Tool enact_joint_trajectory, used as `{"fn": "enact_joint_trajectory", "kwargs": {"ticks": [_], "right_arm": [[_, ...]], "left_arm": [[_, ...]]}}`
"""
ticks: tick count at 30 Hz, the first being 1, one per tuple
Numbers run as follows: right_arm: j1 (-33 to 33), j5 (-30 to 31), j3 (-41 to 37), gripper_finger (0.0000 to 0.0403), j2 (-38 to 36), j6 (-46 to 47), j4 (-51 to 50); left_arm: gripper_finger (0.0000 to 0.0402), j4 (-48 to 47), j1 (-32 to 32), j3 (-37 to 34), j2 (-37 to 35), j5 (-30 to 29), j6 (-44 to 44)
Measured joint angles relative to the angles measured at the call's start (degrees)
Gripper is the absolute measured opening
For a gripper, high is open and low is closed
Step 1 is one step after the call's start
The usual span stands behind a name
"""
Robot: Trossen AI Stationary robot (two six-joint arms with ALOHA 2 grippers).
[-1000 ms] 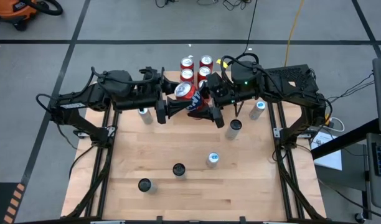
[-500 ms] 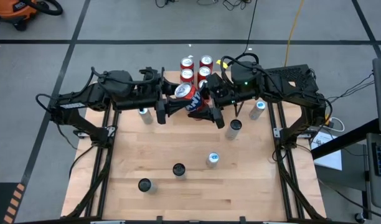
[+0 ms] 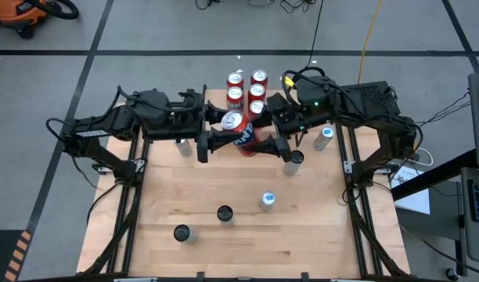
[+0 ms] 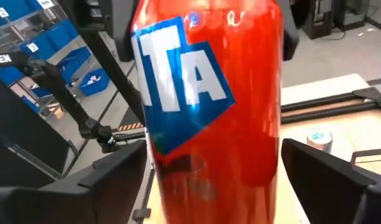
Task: Place canned beverage on shelf
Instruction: Put the red soda can on the shelf aligned with the other red soda can
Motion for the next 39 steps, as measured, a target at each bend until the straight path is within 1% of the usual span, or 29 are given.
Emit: {"fn": "enact_joint_trajectory", "kwargs": {"ticks": [5,7,11,14,16,19,22,24,26,28,31,33,39], "right_arm": [[-0.13,0.03,-0.1,0.0354,-2.31,-0.87,-7.96],[-0.13,-0.04,-0.09,0.0353,-3.74,-0.94,-12.69],[0.48,-0.03,-0.09,0.0353,-6.91,0.4,-22.8],[1.57,0.09,-0.11,0.0353,-9.15,2.27,-28.02],[2.45,0.09,-0.11,0.0353,-10.67,3.61,-28.84],[4.05,0.21,-0.09,0.0353,-12.28,5.61,-28.09],[5.3,0.63,-0.09,0.0353,-13.22,7.22,-27.09],[6.23,2.44,-0.09,0.0353,-13.74,8.24,-26.85],[7.12,4.66,-0.09,0.0352,-13.97,8.66,-26.8],[7.83,6.28,-0.09,0.0352,-14.03,8.58,-26.77],[8.35,7.72,-0.11,0.0352,-13.93,8.25,-26.77],[8.35,7.9,-0.11,0.0352,-13.75,7.94,-26.69],[8.35,7.78,-0.11,0.0352,-13.41,6.49,-25.13]], "left_arm": [[0.0287,-1.22,0.33,0.0,0.0,1.24,7.92],[0.0287,-2.34,1.26,0.02,-0.02,3.3,10.51],[0.0287,-5.94,5.01,0.04,-0.37,7.8,13.28],[0.0287,-9.01,8.84,0.09,-0.48,11.42,15.32],[0.0286,-11.02,11.58,0.09,-0.48,14.13,17.36],[0.0286,-11.28,15.02,0.09,-0.46,17.84,20.85],[0.0286,-9.9,16.83,0.09,-0.48,18.5,23.47],[0.0286,-8.48,17.4,0.09,-0.73,18.32,23.39],[0.0286,-6.75,17.47,0.09,-1.13,16.85,23.38],[0.0286,-4.45,17.43,0.2,-1.39,15.84,21.54],[0.0286,-4.37,17.1,0.2,-1.43,15.24,17.57],[0.0286,-5.23,16.76,0.17,-1.25,15.4,17.96],[0.0286,-9.08,17.75,0.15,-1.14,21.32,23.88]]}}
